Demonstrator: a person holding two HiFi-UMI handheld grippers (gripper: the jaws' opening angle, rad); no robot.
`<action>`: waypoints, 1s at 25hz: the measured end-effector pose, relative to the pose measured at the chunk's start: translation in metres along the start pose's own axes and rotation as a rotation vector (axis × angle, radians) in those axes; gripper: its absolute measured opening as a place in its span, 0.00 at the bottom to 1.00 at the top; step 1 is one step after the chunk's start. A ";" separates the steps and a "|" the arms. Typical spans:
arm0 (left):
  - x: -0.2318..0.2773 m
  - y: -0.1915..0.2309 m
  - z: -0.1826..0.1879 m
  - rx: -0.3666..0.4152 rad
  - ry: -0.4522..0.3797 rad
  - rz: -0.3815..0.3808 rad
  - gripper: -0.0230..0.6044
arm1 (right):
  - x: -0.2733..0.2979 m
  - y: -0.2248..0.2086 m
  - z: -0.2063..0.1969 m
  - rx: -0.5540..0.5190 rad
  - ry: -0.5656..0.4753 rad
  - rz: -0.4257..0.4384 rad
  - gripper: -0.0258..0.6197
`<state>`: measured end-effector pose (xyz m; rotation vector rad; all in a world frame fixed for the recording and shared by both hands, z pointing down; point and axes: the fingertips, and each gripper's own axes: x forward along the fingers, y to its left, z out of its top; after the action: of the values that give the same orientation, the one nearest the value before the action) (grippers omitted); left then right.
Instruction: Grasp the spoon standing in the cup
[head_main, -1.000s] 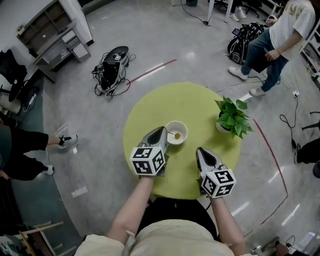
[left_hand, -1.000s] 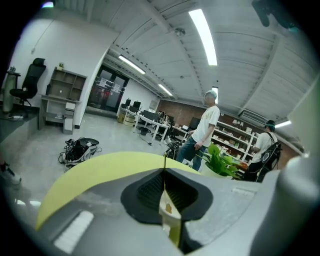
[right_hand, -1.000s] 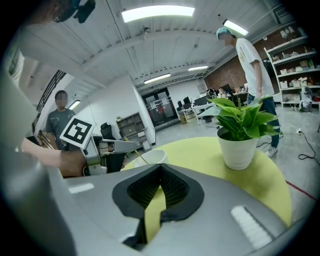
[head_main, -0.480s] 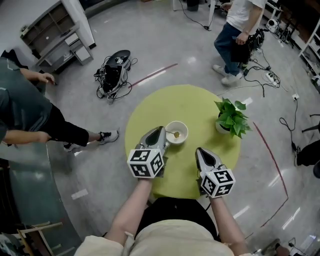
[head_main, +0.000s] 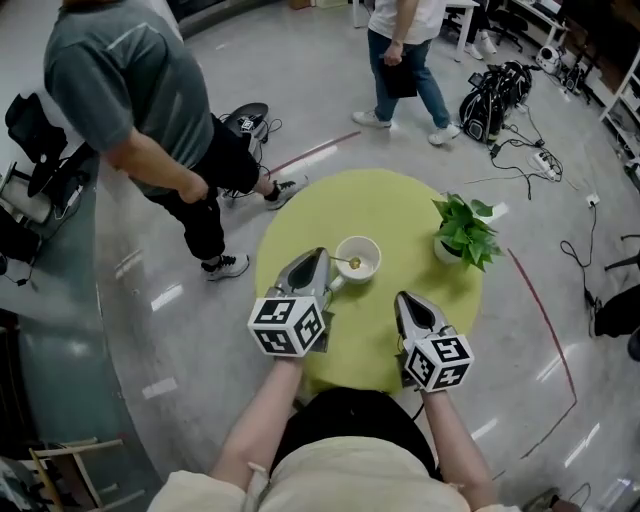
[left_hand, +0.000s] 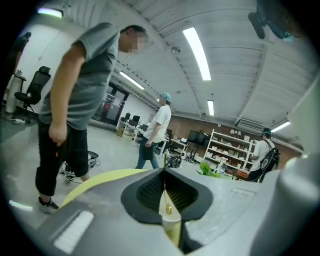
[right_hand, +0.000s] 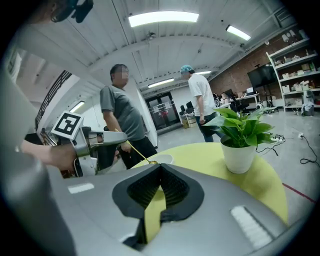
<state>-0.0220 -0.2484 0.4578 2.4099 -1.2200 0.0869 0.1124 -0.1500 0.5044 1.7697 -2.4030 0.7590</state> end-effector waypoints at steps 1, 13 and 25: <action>-0.003 0.000 0.002 -0.004 -0.010 0.000 0.05 | -0.001 0.000 0.000 0.003 -0.003 -0.002 0.04; -0.039 -0.012 0.012 -0.032 -0.057 -0.027 0.05 | -0.017 0.011 0.001 -0.015 -0.016 -0.003 0.04; -0.058 -0.022 -0.010 -0.063 -0.039 -0.050 0.05 | -0.030 0.013 -0.003 -0.030 -0.028 -0.014 0.04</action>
<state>-0.0386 -0.1898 0.4445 2.3961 -1.1608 -0.0137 0.1093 -0.1196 0.4927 1.7961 -2.4036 0.6982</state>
